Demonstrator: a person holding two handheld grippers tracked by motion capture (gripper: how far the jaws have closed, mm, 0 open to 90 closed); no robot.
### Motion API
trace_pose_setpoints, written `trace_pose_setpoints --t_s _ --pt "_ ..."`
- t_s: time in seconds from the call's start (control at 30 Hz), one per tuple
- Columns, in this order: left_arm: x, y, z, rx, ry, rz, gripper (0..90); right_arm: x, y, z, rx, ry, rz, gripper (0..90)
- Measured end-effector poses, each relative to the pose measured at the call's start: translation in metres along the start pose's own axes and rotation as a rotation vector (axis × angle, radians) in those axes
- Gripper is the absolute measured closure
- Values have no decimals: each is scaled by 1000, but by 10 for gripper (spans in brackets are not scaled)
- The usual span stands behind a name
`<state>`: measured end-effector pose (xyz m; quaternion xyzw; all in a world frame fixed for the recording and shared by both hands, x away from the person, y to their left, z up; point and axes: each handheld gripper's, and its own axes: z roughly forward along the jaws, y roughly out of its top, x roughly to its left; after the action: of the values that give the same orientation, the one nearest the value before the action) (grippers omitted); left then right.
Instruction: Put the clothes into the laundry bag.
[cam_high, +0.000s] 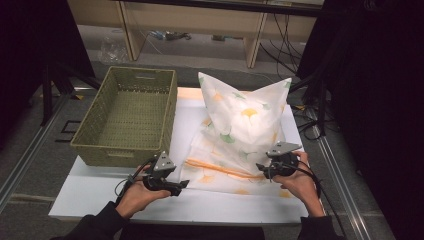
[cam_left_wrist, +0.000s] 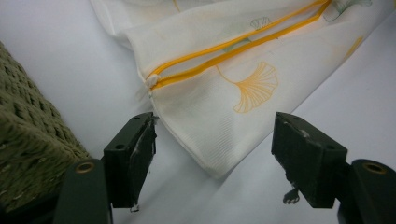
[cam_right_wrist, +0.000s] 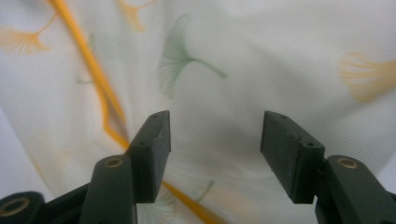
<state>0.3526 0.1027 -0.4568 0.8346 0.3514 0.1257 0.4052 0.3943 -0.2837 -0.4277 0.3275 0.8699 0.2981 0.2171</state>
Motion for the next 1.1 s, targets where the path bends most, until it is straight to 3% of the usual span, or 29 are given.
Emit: trace_pose_setpoints --t_s 0.07,0.23,0.37,0.5,0.6,0.63,0.73,0.83,0.9,1.1 --pt "1 2 -4 -18 3 6 303 -4 -1 -5 -31 -23 38 402" --pt "5 2 -10 -45 1 -10 287 -12 -6 -13 -87 -90 66 345" --pt "9 2 -14 -67 -10 -26 259 -15 -13 -19 -130 -114 159 307" --pt "12 3 -17 -84 -3 -43 204 -13 -15 -25 -170 -135 200 270" --pt "13 3 -17 -107 -9 -65 152 -12 -16 -27 -189 -123 202 268" --pt "14 3 -18 -102 -19 -42 159 -10 -16 -28 -191 -119 204 267" --pt "12 2 -18 -116 -23 -53 156 -5 -17 -28 -205 -104 201 266" --pt "12 1 -19 -99 -20 -27 157 1 -17 -29 -208 -88 211 265" --pt "11 0 -19 -99 -8 -13 157 3 -17 -29 -211 -76 191 260" --pt "7 -2 -20 -110 -25 -19 158 12 -20 -29 -213 -56 189 248"
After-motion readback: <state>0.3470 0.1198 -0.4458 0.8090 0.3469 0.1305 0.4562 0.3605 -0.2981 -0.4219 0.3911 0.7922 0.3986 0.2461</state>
